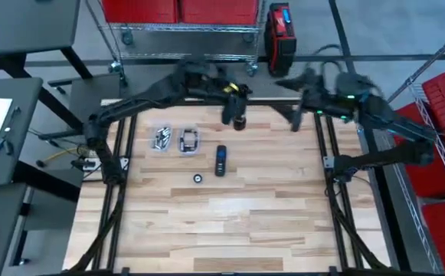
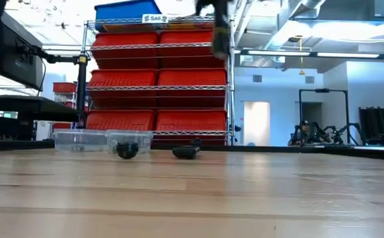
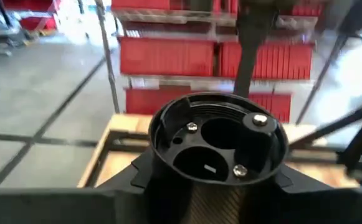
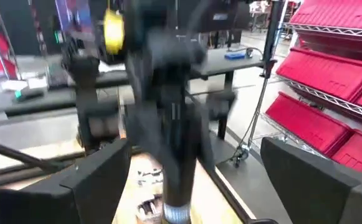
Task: Insert battery
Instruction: Insert the silver battery into the flashlight battery compartment
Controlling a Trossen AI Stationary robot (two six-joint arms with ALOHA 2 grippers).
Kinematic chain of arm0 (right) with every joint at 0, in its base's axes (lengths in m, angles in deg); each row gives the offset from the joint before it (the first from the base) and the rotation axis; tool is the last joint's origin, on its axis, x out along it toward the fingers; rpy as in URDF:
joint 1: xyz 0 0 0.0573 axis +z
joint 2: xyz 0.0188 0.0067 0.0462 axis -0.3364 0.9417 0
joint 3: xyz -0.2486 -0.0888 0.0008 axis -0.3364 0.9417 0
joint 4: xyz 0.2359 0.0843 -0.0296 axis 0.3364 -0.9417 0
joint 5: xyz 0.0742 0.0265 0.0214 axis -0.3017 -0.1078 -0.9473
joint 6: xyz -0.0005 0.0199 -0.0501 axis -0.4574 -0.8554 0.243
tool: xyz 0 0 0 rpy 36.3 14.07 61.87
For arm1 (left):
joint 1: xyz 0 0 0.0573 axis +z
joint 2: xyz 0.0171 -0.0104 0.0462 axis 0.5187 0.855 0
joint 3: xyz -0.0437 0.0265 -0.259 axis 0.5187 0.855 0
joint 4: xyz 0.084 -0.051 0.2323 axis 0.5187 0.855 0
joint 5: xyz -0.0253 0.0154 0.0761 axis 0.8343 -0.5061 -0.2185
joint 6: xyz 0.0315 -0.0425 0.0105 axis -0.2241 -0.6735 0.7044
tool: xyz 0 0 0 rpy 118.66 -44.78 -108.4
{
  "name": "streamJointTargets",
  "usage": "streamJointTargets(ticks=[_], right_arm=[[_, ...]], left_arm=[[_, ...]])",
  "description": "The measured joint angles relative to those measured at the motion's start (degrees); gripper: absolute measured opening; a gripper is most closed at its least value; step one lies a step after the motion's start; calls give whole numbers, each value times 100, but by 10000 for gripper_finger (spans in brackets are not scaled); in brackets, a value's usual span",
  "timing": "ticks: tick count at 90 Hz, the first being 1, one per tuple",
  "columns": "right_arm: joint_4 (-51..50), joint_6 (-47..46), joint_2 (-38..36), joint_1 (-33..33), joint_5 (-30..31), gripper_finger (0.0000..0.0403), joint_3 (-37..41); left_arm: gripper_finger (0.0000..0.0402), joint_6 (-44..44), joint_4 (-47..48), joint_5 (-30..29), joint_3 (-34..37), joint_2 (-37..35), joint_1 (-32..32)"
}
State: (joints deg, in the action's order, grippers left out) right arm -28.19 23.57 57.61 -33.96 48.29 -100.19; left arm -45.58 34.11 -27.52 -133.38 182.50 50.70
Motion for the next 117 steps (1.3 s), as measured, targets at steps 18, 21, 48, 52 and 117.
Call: streamJointTargets(ticks=[18, 21, 48, 52, 117], right_arm=[[-11, -78, -481, 2, 0, 330, 0], [-11, -83, -520, 2, 0, 329, 0], [-532, -718, -792, 258, -13, 329, 9], [-601, -741, -809, 275, -13, 329, 9], [-639, -822, -754, 260, -11, 329, 11]], left_arm=[[126, 291, -936, 119, 0, 1154, -179], [126, 164, -1167, 182, 0, 1350, -193], [126, 105, -1846, -111, 0, 2289, -434], [126, 124, -1963, -105, 0, 2360, -452], [126, 423, -2416, -51, 608, 2394, -401]])
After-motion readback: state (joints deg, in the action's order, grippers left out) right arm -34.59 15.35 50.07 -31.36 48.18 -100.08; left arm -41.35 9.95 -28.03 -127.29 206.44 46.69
